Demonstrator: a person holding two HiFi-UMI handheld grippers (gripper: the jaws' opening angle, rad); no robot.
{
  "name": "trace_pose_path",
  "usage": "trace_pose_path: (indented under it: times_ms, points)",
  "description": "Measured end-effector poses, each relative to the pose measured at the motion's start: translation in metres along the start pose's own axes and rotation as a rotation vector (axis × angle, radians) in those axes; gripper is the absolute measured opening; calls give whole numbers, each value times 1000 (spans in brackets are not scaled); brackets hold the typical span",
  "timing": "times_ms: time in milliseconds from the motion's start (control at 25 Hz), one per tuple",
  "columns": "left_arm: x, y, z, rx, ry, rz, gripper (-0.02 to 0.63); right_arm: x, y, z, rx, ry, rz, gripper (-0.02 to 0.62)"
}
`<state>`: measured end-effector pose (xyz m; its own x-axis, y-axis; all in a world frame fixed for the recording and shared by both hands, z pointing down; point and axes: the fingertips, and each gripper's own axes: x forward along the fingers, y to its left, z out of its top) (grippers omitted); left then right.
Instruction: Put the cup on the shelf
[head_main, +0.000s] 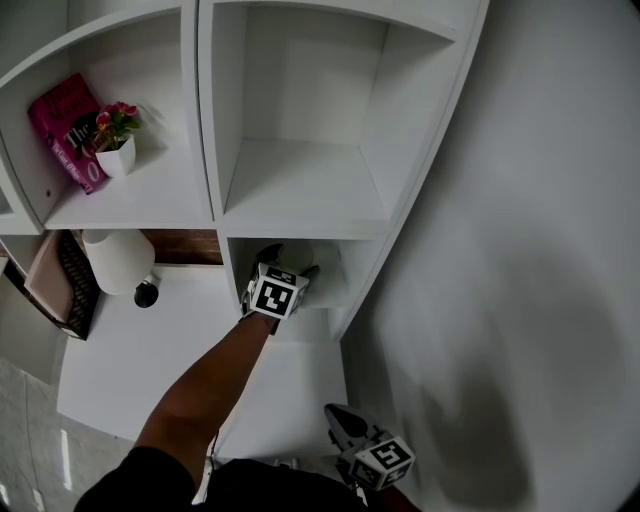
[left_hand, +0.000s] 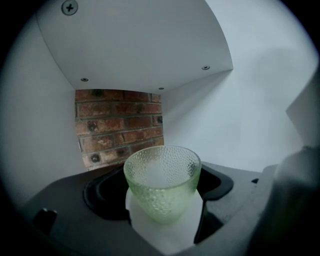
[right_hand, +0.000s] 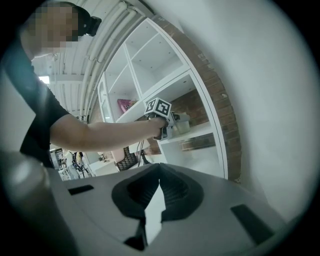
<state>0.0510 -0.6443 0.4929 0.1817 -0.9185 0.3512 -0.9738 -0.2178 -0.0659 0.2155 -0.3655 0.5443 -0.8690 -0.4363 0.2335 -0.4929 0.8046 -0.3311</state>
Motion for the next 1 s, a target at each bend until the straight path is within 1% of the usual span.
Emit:
trace_pose_path:
  times_ms: [120, 320, 800, 1000]
  points:
    - [2, 0, -1, 0, 2, -4, 385, -1, -2, 0, 1, 0, 0, 5]
    - [-3, 3, 0, 19, -14, 15, 387, -1, -4, -1, 2, 1, 0, 5]
    - [-25, -3, 1, -6, -36, -3, 390, 2, 8, -1, -8, 2, 28, 5]
    - [-31, -5, -4, -3, -32, -5, 390, 2, 11, 1, -16, -4, 33, 5]
